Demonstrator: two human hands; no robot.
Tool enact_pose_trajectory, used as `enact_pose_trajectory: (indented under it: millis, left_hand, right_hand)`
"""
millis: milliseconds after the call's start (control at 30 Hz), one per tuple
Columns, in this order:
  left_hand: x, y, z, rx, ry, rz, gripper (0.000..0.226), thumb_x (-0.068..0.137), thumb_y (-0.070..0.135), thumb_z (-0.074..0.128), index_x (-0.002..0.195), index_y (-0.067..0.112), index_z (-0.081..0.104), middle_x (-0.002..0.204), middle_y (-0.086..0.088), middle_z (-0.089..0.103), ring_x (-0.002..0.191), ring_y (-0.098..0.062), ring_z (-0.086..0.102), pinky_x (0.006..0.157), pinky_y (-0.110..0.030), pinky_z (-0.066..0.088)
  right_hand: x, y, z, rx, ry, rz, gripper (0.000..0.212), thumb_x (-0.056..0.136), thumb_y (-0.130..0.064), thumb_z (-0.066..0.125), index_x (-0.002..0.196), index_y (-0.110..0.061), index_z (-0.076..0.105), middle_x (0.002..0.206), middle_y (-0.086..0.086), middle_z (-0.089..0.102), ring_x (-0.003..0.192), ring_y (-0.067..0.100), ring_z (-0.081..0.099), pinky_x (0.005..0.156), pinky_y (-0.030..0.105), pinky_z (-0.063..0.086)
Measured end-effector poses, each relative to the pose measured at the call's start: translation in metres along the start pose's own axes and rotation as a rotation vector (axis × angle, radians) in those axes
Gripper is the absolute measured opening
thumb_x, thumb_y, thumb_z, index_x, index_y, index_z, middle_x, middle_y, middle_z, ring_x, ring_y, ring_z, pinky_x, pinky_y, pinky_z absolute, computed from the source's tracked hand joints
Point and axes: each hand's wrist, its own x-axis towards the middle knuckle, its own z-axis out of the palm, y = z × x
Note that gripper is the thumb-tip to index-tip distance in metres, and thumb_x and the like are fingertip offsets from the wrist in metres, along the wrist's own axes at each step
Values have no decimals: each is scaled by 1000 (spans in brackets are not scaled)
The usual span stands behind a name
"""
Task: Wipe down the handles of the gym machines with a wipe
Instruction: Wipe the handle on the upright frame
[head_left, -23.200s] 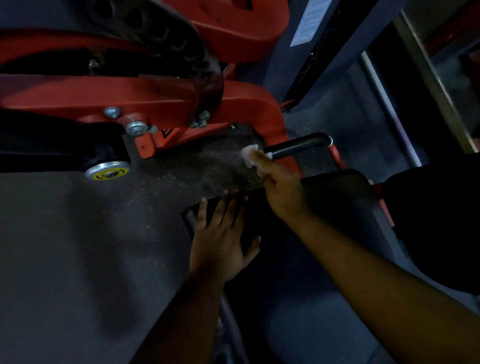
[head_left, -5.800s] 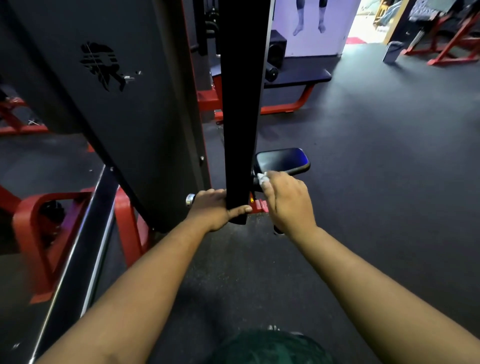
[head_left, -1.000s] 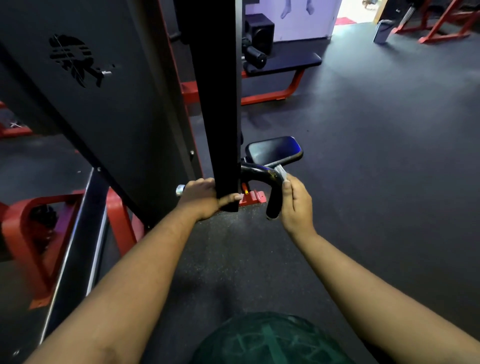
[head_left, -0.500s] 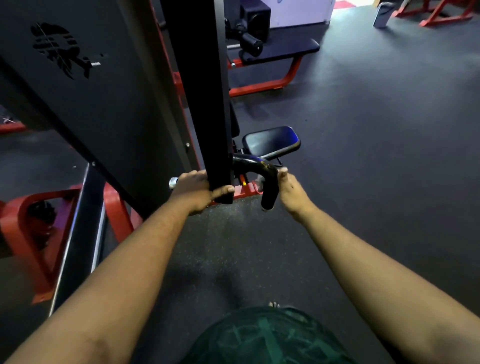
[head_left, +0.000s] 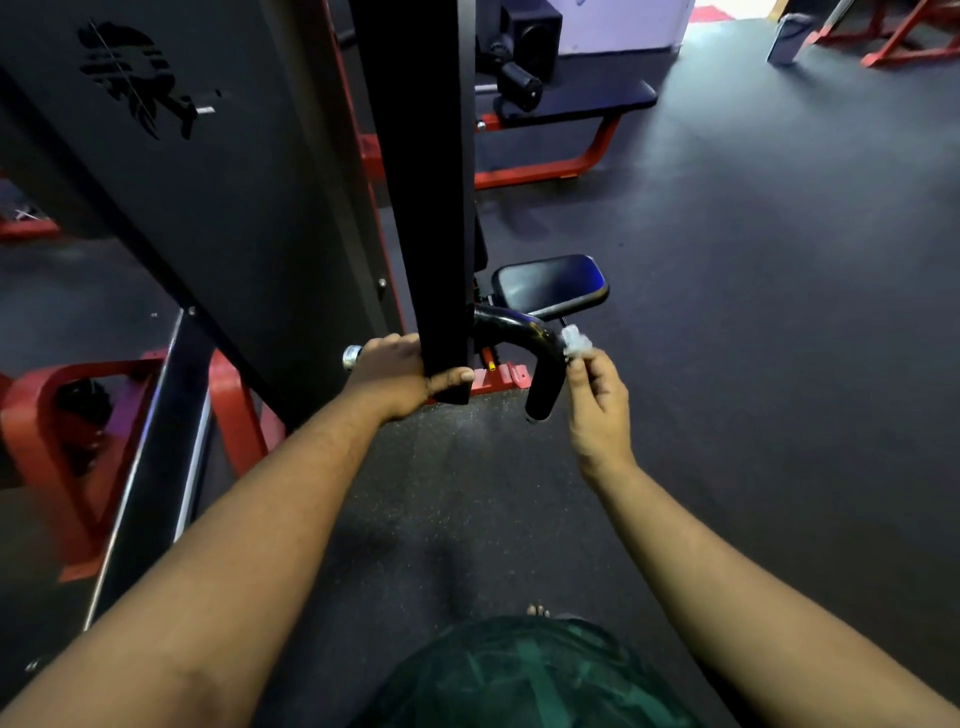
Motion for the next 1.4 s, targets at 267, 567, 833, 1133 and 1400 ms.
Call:
enact_pose_trajectory:
  millis: [267,567,833,1133,1400]
  left_hand:
    - [7,-4,2,63,13,32,117,67,97,10,140,17,55,133,-7,61,122,-28,54,103,-41,42]
    - [14,-10,11,51,28,35,110,72,97,14,144,23,53,136,-3,60,123,-27,54,103,-41,42]
    - [7,-2,5,23,26,36,112,70,96,15,147,22,49,137,-4,60,124,-27,53,103,-40,40]
    - [5,-4,6,26,11,46,118,65,98,9,151,25,47,142,-2,57,129,-25,51,108,-40,37]
    - [9,-9,8,43,12,57,119,65,99,8,147,24,51,139,-2,59,126,-26,51,105,-40,38]
  right_hand:
    - [13,-29,24,-439,-68,-483,43,100,0,52,140,-12,60,151,1,51,143,20,46,116,34,40]
    - [19,-14,5,-970,-111,-894,44,100,-1,50,139,-17,62,155,8,47,142,28,47,110,48,44]
    - [8,-13,-8,-649,-29,-714,36,98,4,54,124,-13,73,149,7,54,131,22,59,98,39,56]
    - [-1,-7,12,-313,137,-195,33,109,-16,46,138,-14,60,134,-10,64,125,-2,57,107,23,45]
    - [2,-1,15,32,42,152,29,110,-23,41,122,-29,67,121,-12,70,119,6,62,106,34,46]
